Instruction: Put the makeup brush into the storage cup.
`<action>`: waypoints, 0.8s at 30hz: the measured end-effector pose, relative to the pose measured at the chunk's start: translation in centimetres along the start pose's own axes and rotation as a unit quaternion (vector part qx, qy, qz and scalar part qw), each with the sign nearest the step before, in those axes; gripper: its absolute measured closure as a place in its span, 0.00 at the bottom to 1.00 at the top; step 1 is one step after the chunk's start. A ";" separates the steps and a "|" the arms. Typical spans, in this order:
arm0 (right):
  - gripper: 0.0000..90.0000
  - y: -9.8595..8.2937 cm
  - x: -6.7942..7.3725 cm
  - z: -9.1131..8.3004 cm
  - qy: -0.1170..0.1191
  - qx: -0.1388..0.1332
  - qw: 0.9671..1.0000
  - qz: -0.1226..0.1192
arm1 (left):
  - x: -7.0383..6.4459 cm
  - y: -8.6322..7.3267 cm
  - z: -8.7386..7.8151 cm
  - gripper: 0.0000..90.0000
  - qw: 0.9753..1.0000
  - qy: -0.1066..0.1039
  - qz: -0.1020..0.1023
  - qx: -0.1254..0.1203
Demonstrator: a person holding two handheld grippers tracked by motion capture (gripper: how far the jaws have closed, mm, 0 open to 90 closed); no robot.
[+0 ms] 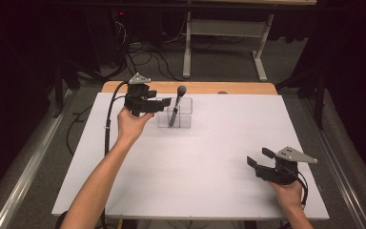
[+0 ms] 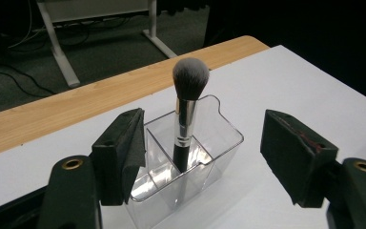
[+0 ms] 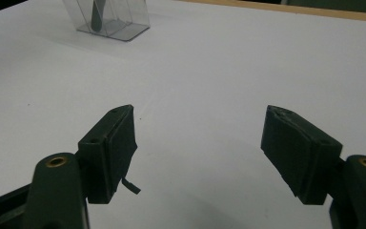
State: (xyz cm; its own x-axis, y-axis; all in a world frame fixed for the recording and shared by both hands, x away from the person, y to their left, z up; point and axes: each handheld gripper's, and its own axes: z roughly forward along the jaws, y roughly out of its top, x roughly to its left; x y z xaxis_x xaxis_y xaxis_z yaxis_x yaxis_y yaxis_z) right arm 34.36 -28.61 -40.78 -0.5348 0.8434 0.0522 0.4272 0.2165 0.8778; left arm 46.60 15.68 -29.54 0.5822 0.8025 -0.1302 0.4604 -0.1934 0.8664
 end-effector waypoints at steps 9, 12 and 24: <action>0.32 0.0 0.0 0.1 0.000 0.001 1.000 -0.001 | -0.1 0.0 -0.7 0.36 1.000 -0.002 0.005 -0.003; 0.32 0.0 0.0 0.0 0.000 0.000 1.000 0.001 | -0.1 -0.1 -0.9 0.36 1.000 -0.004 0.005 -0.005; 0.32 0.0 0.0 0.0 0.001 -0.001 1.000 0.001 | -0.4 -0.5 -1.4 0.36 1.000 -0.006 0.010 -0.010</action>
State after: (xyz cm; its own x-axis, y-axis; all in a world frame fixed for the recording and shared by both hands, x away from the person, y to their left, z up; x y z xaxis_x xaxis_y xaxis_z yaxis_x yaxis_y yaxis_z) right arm 34.34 -28.66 -40.77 -0.5352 0.8430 0.0538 0.4271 0.2151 0.8783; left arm 45.17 16.23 -29.24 0.5991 0.7917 -0.1193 0.4358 -0.1975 0.8781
